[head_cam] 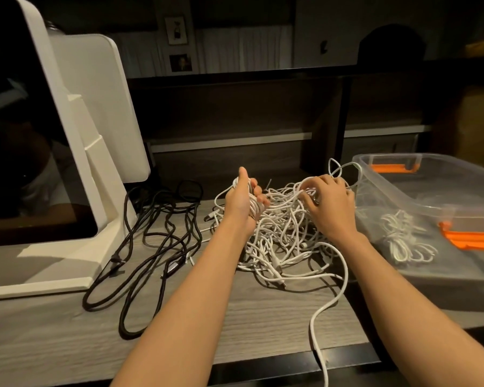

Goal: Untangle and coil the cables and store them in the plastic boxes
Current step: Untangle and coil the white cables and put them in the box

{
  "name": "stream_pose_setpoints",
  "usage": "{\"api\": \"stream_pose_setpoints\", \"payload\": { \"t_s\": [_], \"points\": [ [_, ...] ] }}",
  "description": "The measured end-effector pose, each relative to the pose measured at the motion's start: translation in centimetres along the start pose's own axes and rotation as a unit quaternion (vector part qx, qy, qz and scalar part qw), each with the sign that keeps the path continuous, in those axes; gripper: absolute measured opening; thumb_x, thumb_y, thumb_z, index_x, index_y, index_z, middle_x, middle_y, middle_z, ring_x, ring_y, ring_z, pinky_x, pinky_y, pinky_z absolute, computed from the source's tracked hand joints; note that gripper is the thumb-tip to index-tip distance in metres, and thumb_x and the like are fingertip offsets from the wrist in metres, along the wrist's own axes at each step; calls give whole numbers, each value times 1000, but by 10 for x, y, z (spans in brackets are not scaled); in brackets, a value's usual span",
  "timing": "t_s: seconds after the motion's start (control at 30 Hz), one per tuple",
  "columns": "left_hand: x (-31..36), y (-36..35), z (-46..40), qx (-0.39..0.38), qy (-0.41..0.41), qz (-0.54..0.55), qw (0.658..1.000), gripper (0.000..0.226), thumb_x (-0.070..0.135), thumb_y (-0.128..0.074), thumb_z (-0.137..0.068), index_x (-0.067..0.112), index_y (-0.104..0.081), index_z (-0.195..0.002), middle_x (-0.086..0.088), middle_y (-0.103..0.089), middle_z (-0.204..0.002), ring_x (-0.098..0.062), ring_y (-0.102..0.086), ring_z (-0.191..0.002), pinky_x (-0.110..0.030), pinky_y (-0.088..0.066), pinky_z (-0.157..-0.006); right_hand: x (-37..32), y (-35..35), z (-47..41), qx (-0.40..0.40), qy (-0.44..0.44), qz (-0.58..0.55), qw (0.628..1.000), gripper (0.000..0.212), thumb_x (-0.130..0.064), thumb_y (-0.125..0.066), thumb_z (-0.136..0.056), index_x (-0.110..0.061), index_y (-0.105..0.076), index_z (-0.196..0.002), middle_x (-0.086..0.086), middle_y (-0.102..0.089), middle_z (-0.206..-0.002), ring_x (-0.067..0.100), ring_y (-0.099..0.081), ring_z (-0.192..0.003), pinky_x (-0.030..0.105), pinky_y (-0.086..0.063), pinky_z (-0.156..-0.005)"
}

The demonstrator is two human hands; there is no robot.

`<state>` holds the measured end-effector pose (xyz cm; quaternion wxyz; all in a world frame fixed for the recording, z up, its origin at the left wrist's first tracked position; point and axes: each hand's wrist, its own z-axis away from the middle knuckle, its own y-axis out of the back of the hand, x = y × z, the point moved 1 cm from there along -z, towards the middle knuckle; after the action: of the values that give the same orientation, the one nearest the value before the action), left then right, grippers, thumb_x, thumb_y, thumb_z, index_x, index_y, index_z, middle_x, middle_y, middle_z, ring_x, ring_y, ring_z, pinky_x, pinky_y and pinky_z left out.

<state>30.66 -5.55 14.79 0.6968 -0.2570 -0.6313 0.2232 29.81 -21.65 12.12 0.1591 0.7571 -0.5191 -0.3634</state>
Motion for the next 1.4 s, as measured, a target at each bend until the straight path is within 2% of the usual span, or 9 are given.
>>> {"api": "stream_pose_setpoints", "payload": {
  "t_s": [0.1, 0.27, 0.43, 0.53, 0.67, 0.93, 1.1, 1.3, 1.4],
  "points": [
    [-2, 0, -2, 23, -64, -180, 981, 44, 42, -45, -101, 15, -48, -67, 1, -45, -55, -10, -39, -47, -22, -35, -47, -5, 1, 1, 50, 55, -13, 997, 12, -22, -67, -87, -21, -66, -99, 2, -59, -107, 25, -49, -106, 44, -33, -88],
    [-9, -3, -1, -11, -176, -455, 873, 54, 45, -43, -101, 13, -62, -62, -6, -65, -64, -9, -53, -54, -26, -42, -63, -11, 4, 1, 69, 162, -20, 984, 17, -9, -70, -82, -12, -64, -97, 5, -64, -97, 27, -54, -91, 34, -38, -76],
    [-10, -3, -7, -11, -234, -563, 792, 58, 46, -42, -101, 12, -59, -56, 0, -63, -55, -18, -66, -61, -32, -51, -72, -12, 1, 3, 33, 169, -53, 984, 14, -9, -60, -89, -9, -57, -104, 5, -62, -98, 25, -56, -88, 35, -39, -78],
    [-9, -3, -7, -10, -258, -585, 769, 56, 46, -42, -101, 7, -58, -63, -3, -59, -55, -6, -61, -47, -20, -50, -55, -13, 0, 2, 24, 154, -67, 986, 17, -16, -57, -93, -9, -54, -108, -1, -60, -99, 18, -53, -87, 34, -35, -82],
    [-6, 1, -8, -43, -230, -560, 795, 61, 51, -43, -99, 12, -54, -54, 2, -56, -48, -12, -60, -46, -35, -56, -67, -11, 1, 1, 47, 126, -99, 986, 19, -25, -65, -89, -12, -59, -102, -4, -61, -91, 11, -43, -84, 33, -32, -82],
    [-3, -3, -1, -165, -83, -558, 809, 76, 85, -26, -73, 13, -45, -58, 1, -41, -50, -11, -37, -42, -25, -36, -51, -15, 3, 2, 87, 128, -71, 985, 18, -28, -72, -82, -12, -66, -89, -3, -65, -80, 11, -43, -75, 35, -36, -75],
    [2, 10, -3, -232, -63, -574, 783, 44, 52, -55, -92, 11, -53, -77, 3, -40, -58, -9, -36, -49, -20, -34, -51, -8, -2, -1, -28, 82, -158, 984, 14, -32, -65, -86, -26, -65, -98, -15, -58, -91, 11, -44, -93, 38, -41, -87],
    [-2, 8, -2, -111, -142, -397, 900, 41, 36, -50, -100, 12, -54, -68, 1, -41, -50, -8, -36, -41, -18, -32, -43, -7, -2, -6, -27, 42, -136, 989, 7, -27, -66, -88, -21, -66, -90, -11, -61, -87, 12, -47, -89, 37, -45, -82],
    [-4, 6, -1, -28, -186, -356, 915, 34, 33, -49, -101, 8, -63, -82, -2, -45, -52, -8, -39, -41, -18, -35, -42, -4, 0, -7, -21, 30, -69, 997, 15, -34, -68, -86, -20, -68, -90, -7, -61, -77, 12, -49, -85, 35, -43, -79]
  ]
}}
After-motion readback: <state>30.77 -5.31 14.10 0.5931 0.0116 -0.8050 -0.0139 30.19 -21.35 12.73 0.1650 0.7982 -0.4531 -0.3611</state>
